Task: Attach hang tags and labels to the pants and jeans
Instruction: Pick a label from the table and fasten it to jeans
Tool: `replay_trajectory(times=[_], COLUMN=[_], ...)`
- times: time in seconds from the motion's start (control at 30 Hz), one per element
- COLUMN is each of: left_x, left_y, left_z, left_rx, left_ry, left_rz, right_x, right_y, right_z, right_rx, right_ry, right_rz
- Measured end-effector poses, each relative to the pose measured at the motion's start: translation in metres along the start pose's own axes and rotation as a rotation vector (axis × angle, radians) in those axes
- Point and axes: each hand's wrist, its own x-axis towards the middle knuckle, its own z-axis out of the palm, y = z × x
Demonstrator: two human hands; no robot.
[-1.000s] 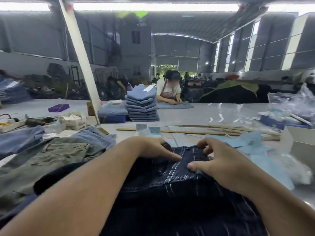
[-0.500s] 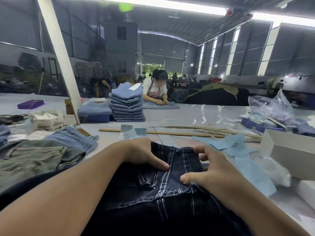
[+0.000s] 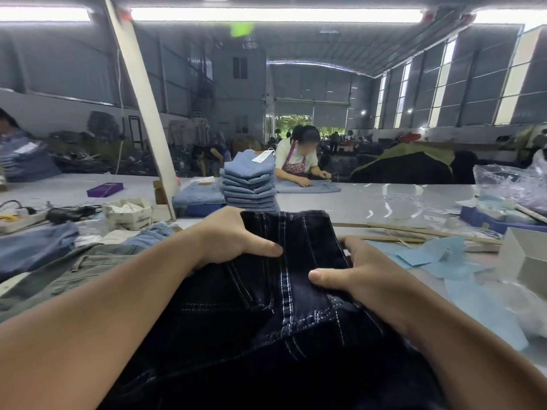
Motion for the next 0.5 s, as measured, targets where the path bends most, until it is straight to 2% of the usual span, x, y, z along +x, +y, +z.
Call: replay_trajectory(times=[0.07,0.17,0.27,0.33,0.4,0.5], left_x=[-0.003,-0.004,-0.002,-0.002,-0.003,-0.003], left_y=[0.004,0.004,-0.005,-0.017,-0.028,-0.036], left_z=[-0.008,-0.023,-0.042,-0.054,-0.060,-0.059], left_rx=[0.024,-0.069,-0.187,-0.283,-0.371,-0.399], left_ry=[0.080,0.211,0.451,0.588,0.628,0.603], left_rz=[-0.072,-0.133,-0.162,-0.245,-0.312,-0.350], right_x=[0.009,0.027,0.045,0.051,0.055,0.061], right_y=[-0.006,-0.018,-0.033,-0.037,-0.035,-0.029], right_z=[0.000,-0.003,-0.011,-0.012,-0.002,0.028], right_rx=[0.068,0.088,0.031,-0.034,-0.003,0.081], right_ry=[-0.012,-0.009,0.019,0.024,0.027,-0.077], right_rz=[-0.032,-0.052,-0.052,-0.030,0.002,0.065])
